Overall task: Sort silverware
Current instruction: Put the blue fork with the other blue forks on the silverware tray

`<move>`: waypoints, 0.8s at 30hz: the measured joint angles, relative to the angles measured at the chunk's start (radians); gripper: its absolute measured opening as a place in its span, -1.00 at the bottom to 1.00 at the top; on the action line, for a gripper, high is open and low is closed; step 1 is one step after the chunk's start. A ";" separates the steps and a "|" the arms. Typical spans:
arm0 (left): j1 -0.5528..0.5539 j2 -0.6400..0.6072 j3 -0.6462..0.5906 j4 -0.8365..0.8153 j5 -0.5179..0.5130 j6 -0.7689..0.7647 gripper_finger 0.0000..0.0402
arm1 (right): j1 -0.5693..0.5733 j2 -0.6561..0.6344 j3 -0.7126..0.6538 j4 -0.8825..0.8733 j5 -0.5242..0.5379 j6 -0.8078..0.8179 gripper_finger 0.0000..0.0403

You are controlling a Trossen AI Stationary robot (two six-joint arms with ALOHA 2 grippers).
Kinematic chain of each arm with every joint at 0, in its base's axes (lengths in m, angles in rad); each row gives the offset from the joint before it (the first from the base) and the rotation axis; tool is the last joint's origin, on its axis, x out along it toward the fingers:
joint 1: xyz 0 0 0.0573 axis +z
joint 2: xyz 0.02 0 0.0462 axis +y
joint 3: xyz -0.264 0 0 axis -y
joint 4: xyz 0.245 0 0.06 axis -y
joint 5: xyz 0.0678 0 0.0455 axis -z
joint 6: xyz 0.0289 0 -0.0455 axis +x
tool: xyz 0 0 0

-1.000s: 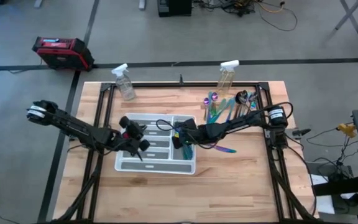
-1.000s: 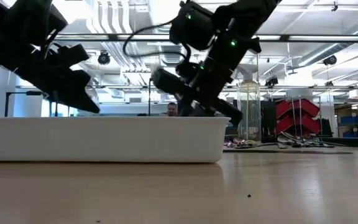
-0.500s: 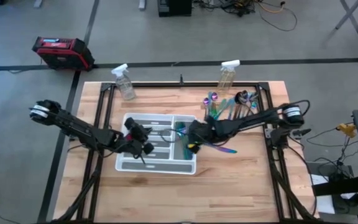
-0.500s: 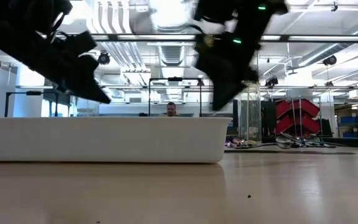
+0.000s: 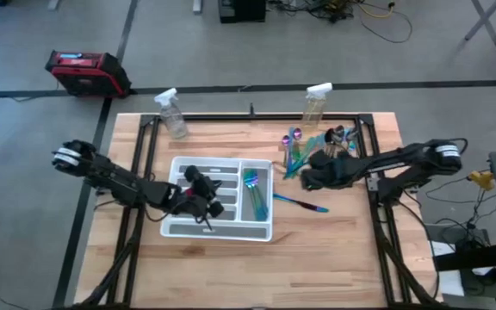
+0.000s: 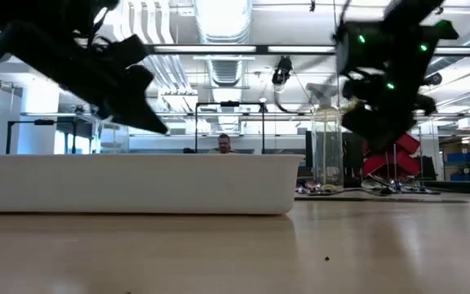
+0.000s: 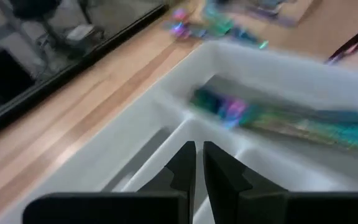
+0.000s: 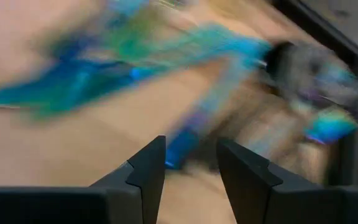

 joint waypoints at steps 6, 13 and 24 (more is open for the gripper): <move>0.042 0.058 0.028 -0.005 -0.004 0.047 -0.92 | -0.237 -0.060 -0.111 0.084 -0.004 -0.092 -0.49; 0.102 0.130 0.065 0.006 0.013 0.050 -0.92 | -0.485 -0.052 -0.204 0.396 -0.100 -0.355 -0.78; 0.112 0.089 0.037 0.046 0.020 0.065 -0.92 | -0.510 -0.116 -0.311 0.579 -0.103 -0.475 -0.99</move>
